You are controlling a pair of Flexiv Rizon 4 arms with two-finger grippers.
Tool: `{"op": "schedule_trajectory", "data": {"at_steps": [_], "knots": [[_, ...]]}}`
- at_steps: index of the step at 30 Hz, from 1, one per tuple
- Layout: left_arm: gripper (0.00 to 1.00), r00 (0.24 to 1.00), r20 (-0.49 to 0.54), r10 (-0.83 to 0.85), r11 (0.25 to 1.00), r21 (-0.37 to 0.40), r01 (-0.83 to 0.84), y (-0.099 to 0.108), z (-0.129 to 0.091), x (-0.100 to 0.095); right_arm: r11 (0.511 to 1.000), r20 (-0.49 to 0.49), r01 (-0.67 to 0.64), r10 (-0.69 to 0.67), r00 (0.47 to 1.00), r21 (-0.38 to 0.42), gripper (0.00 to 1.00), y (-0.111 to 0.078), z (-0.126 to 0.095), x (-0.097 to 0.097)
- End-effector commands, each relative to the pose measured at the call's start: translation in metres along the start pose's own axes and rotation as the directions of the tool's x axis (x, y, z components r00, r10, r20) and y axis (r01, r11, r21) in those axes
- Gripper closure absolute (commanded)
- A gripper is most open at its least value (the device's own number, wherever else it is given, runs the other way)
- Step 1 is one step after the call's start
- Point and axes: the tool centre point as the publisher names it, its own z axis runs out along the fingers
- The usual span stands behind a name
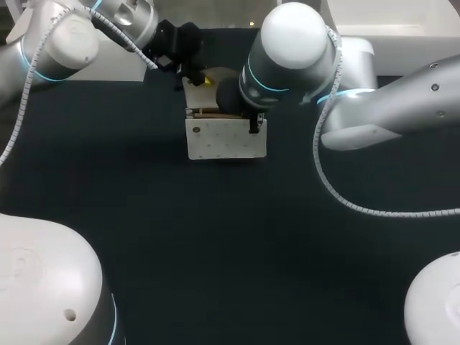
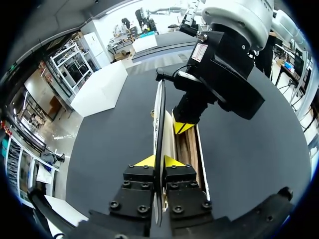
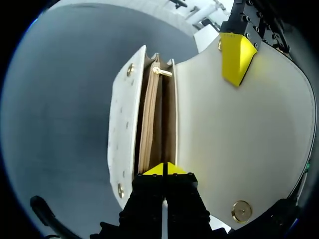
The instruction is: Pick up the bag, open it, inspect its contents, close it, and place it on the opposite side
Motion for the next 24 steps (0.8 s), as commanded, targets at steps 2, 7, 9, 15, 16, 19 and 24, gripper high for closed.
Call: {"op": "schedule_trajectory", "data": {"at_steps": [2,7,9,15,16,19,24], "knots": [[1.0,1.0,-0.008,-0.011,1.0,0.024,0.011,0.0,-0.001,0.0,1.0,-0.042,0.012,-0.011,0.999,0.018,1.0,0.005,0.009,0.003],[1.0,0.999,-0.037,-0.033,0.998,0.057,0.036,0.003,0.002,-0.001,1.0,-0.07,0.015,-0.014,0.997,0.017,1.0,0.005,0.015,0.01],[1.0,0.999,-0.037,-0.035,0.998,0.056,0.037,0.004,0.002,-0.002,1.0,-0.076,0.015,-0.014,0.997,0.012,1.0,0.005,0.016,0.011],[1.0,0.999,-0.038,-0.037,0.997,0.062,0.039,0.003,0.005,-0.002,1.0,-0.076,0.016,-0.016,0.997,0.003,1.0,0.005,0.012,0.012],[1.0,0.999,-0.038,-0.038,0.997,0.063,0.04,0.002,0.006,-0.002,1.0,-0.074,0.016,-0.016,0.997,0.002,1.0,0.005,0.011,0.012],[1.0,0.998,-0.039,-0.045,0.997,0.068,0.047,0.001,0.007,-0.002,1.0,-0.067,0.017,-0.017,0.998,-0.001,1.0,0.006,0.009,0.012],[1.0,0.997,-0.033,-0.063,0.995,0.073,0.065,0.0,0.008,-0.001,1.0,-0.05,0.019,-0.02,0.999,-0.004,1.0,0.007,0.003,0.009]]}}
